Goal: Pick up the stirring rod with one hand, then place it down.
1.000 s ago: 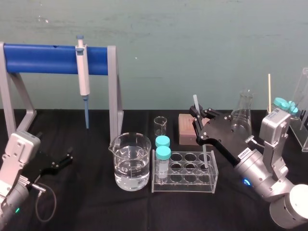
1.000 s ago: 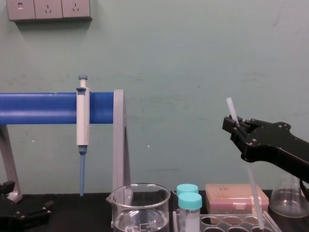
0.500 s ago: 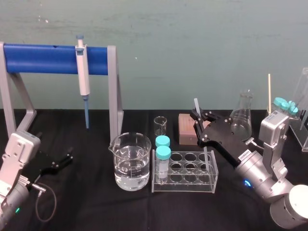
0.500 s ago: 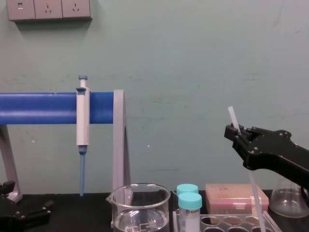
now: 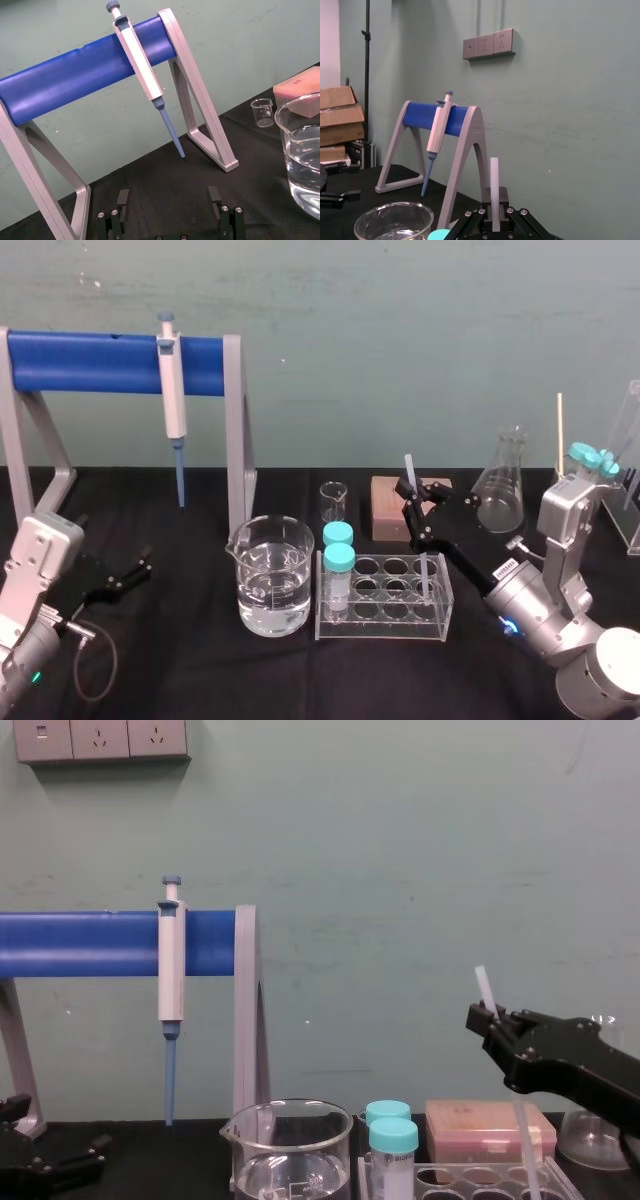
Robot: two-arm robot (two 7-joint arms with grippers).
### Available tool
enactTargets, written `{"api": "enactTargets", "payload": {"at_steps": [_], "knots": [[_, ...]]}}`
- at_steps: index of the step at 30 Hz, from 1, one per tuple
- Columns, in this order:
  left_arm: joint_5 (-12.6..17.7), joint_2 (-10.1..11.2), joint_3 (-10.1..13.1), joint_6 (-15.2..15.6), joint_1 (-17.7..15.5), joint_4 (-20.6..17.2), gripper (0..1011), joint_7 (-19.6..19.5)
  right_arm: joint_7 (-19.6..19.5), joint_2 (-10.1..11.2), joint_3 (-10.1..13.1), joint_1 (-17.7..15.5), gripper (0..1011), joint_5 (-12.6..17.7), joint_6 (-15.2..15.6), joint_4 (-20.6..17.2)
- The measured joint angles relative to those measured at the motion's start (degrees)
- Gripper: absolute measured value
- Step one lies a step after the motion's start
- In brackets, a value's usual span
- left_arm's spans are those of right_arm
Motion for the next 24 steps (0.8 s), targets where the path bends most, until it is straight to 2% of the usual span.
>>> {"api": "enactTargets", "payload": {"at_steps": [18,24], "knots": [[0.0,0.0,0.0,0.0,0.0,0.0,1000,0.0,0.9,-0.2,-1.2,1.0,72,0.6,1.8,2.7],[0.0,0.0,0.0,0.0,0.0,0.0,1000,0.0,-0.3,-0.2,-1.4,1.0,72,-0.2,2.5,2.8]]}}
